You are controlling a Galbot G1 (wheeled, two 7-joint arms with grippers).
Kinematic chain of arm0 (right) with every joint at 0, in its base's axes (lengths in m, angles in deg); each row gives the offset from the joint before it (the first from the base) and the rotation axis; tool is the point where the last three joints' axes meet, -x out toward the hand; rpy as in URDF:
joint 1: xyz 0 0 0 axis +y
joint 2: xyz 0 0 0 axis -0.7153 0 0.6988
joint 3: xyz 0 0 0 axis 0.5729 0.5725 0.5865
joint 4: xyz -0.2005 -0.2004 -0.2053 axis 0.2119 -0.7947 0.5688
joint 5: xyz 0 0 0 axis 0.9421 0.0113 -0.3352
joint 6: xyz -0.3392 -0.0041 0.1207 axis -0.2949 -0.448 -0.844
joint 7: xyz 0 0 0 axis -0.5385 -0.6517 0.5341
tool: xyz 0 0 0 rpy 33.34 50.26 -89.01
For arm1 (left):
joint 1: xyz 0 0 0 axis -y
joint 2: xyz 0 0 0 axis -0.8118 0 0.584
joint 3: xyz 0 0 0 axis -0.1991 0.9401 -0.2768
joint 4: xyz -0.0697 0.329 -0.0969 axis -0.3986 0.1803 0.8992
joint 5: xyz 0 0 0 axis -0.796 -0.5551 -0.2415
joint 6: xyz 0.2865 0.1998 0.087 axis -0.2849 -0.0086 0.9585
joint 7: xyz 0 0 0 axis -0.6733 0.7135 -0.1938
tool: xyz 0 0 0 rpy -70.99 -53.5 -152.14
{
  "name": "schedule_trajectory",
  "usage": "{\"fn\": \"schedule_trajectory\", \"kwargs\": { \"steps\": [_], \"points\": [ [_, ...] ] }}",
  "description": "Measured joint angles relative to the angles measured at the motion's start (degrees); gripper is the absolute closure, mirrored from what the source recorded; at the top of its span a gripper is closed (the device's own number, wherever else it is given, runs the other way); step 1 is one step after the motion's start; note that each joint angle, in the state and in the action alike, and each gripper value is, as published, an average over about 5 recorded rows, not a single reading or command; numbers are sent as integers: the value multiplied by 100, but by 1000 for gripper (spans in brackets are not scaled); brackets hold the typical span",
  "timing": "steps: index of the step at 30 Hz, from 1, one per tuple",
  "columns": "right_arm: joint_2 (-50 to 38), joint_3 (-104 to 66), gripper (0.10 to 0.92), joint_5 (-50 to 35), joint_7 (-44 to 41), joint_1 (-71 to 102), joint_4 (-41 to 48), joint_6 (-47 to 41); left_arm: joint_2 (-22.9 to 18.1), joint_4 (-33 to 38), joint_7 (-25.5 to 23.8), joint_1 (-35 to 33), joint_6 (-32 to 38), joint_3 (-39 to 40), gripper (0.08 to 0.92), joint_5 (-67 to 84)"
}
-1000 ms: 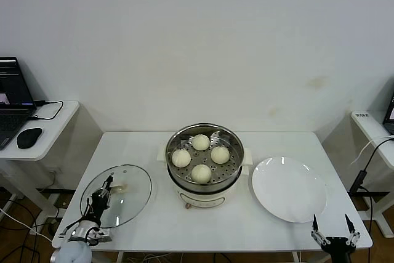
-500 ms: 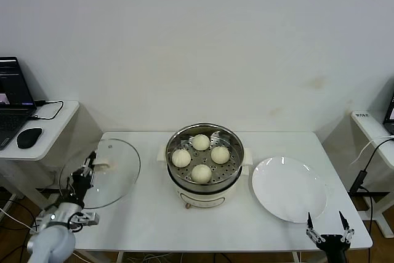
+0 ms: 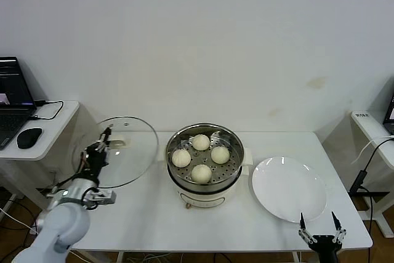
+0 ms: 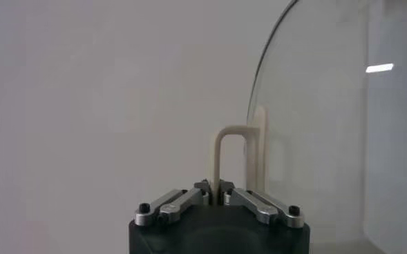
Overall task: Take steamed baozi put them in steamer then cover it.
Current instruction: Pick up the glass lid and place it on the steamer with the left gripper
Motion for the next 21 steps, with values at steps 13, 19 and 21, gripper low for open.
{"fn": "schedule_trajectory", "kwargs": {
  "steps": [13, 19, 21],
  "points": [
    [87, 80, 203, 443, 193, -64, 126, 70, -587, 27, -844, 1255, -901, 1584, 854, -664],
    [102, 115, 203, 561, 226, -81, 172, 96, -1025, -153, -1099, 1650, -1126, 2100, 854, -1073],
    [106, 128, 203, 587, 233, -85, 178, 96, -1188, -245, -1155, 1744, -1168, 2246, 854, -1202]
  ]
}}
